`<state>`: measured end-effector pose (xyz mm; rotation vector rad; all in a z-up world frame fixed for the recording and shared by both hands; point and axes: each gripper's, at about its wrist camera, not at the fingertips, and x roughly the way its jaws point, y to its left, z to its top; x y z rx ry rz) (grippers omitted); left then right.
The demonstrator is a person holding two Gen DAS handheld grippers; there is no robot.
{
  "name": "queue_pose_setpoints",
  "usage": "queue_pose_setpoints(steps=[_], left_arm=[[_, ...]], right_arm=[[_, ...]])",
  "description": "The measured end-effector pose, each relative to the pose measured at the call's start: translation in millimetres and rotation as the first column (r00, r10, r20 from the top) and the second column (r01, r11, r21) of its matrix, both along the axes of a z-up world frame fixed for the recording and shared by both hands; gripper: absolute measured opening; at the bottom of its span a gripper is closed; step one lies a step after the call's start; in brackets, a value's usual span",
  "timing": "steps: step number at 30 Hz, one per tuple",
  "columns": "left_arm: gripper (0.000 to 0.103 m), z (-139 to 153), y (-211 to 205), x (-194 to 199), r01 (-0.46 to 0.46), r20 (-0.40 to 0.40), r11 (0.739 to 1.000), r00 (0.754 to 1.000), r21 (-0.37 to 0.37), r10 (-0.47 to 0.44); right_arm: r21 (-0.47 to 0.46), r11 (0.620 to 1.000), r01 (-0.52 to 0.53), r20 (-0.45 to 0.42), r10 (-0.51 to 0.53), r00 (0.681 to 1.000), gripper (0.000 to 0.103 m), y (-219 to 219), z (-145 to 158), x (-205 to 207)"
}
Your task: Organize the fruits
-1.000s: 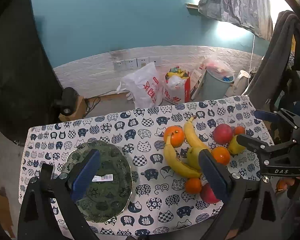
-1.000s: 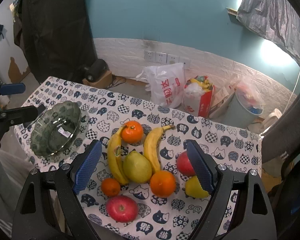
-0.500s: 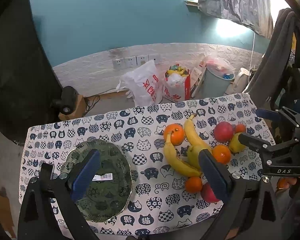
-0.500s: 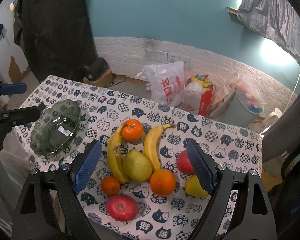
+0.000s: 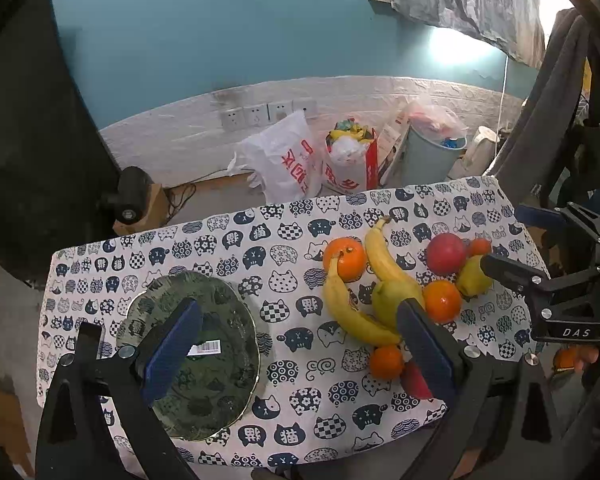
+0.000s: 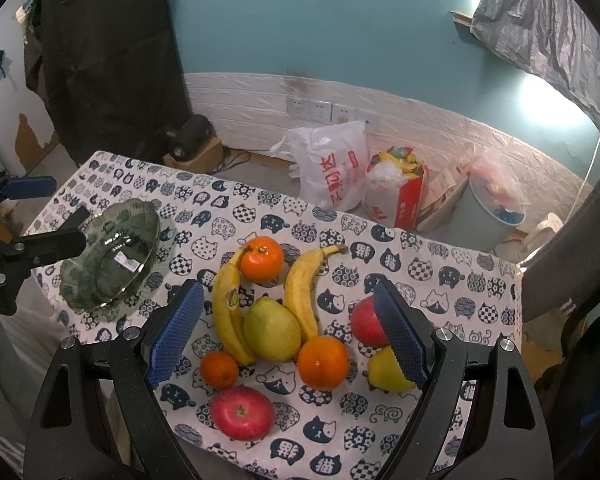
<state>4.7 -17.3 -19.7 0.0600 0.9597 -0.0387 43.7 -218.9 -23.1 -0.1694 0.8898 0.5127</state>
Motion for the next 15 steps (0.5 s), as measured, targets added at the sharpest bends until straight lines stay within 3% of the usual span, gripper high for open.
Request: queue_pose_setpoints(steps=[15], left_arm=[[0.099, -1.4, -0.9, 0.2, 0.003, -0.003, 1.0, 1.0, 0.002, -0.003]], right_arm=[[0.0, 1.0, 0.0, 0.0, 0.0, 1.0, 0.085, -1.5, 0.2, 0.0]])
